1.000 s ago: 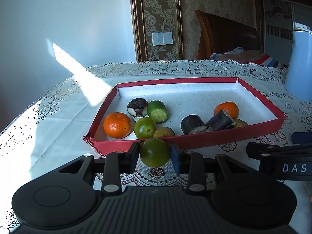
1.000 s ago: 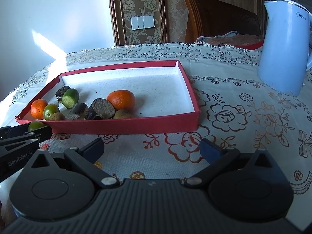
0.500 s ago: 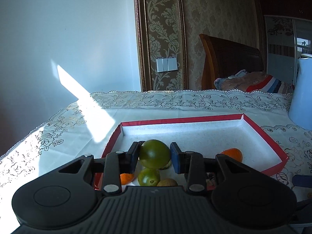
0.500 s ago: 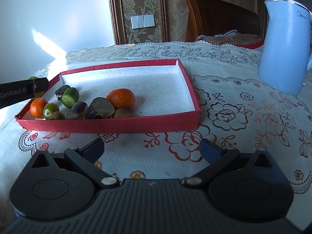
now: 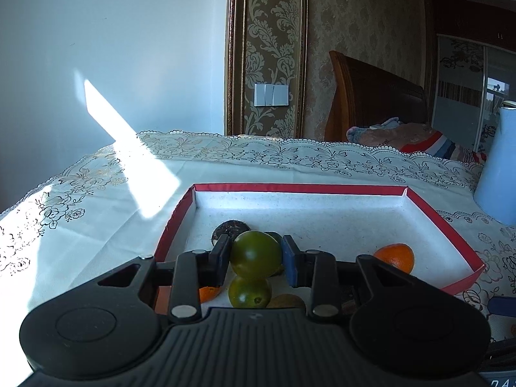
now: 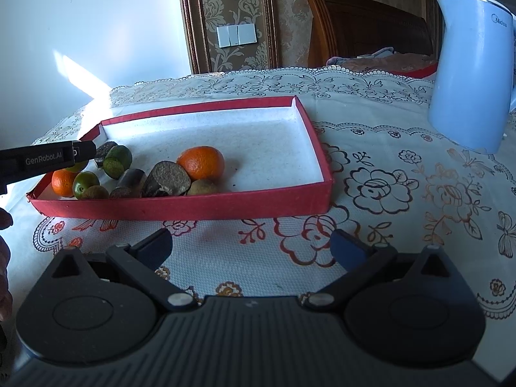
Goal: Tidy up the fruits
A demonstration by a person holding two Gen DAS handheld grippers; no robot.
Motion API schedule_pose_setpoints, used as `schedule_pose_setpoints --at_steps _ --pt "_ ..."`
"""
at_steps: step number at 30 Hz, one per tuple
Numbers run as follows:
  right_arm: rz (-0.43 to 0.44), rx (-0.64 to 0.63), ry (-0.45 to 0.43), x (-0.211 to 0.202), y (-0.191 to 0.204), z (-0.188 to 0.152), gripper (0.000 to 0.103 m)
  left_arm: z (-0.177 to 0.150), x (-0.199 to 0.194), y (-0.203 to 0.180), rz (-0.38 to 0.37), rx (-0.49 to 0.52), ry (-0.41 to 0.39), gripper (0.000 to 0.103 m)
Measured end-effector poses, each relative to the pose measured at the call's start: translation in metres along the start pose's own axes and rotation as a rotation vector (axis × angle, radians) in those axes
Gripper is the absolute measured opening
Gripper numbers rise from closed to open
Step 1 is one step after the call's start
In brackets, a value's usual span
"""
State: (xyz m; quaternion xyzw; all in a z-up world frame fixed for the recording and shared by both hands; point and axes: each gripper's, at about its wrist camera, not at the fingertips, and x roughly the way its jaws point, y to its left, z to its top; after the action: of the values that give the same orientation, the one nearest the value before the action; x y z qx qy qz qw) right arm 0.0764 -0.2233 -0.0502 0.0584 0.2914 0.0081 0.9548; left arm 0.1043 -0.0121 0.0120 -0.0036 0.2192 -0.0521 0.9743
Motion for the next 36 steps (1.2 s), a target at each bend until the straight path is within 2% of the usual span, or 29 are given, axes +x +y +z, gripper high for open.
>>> schedule_pose_setpoints --at_steps 4,6,7,8,10,14,17,21,29,36 --pt "0.009 0.004 0.001 0.001 -0.001 0.0 0.103 -0.003 -0.013 0.007 -0.037 -0.013 -0.019 0.034" --pt "0.01 0.003 -0.003 0.0 -0.001 0.0 0.103 -0.005 -0.016 0.008 -0.05 0.007 -0.025 0.037" --pt "0.011 0.002 -0.004 0.0 -0.001 0.0 0.103 -0.006 -0.016 0.008 -0.055 0.017 -0.025 0.05" --pt "0.011 0.002 -0.003 0.0 -0.001 0.0 0.103 -0.006 -0.016 0.007 -0.044 0.022 -0.03 0.07" --pt "0.013 0.007 -0.005 0.0 -0.001 0.0 0.103 -0.007 -0.018 0.005 -0.016 0.029 -0.054 0.084" --pt "0.018 0.013 -0.014 -0.001 -0.002 -0.001 0.103 -0.006 -0.02 0.004 -0.019 0.036 -0.058 0.084" --pt "0.014 0.003 -0.027 -0.003 0.0 -0.001 0.103 -0.009 -0.025 -0.001 0.02 0.05 -0.059 0.084" --pt "0.017 0.012 -0.085 -0.012 0.002 0.0 0.103 -0.016 -0.028 -0.007 0.08 0.043 -0.025 0.084" --pt "-0.051 0.015 -0.18 -0.025 0.013 0.004 0.103 -0.029 -0.028 -0.014 0.12 0.046 0.016 0.084" --pt "-0.128 -0.082 -0.209 -0.027 0.039 0.004 0.103 -0.031 -0.03 -0.015 0.13 0.023 0.046 0.084"
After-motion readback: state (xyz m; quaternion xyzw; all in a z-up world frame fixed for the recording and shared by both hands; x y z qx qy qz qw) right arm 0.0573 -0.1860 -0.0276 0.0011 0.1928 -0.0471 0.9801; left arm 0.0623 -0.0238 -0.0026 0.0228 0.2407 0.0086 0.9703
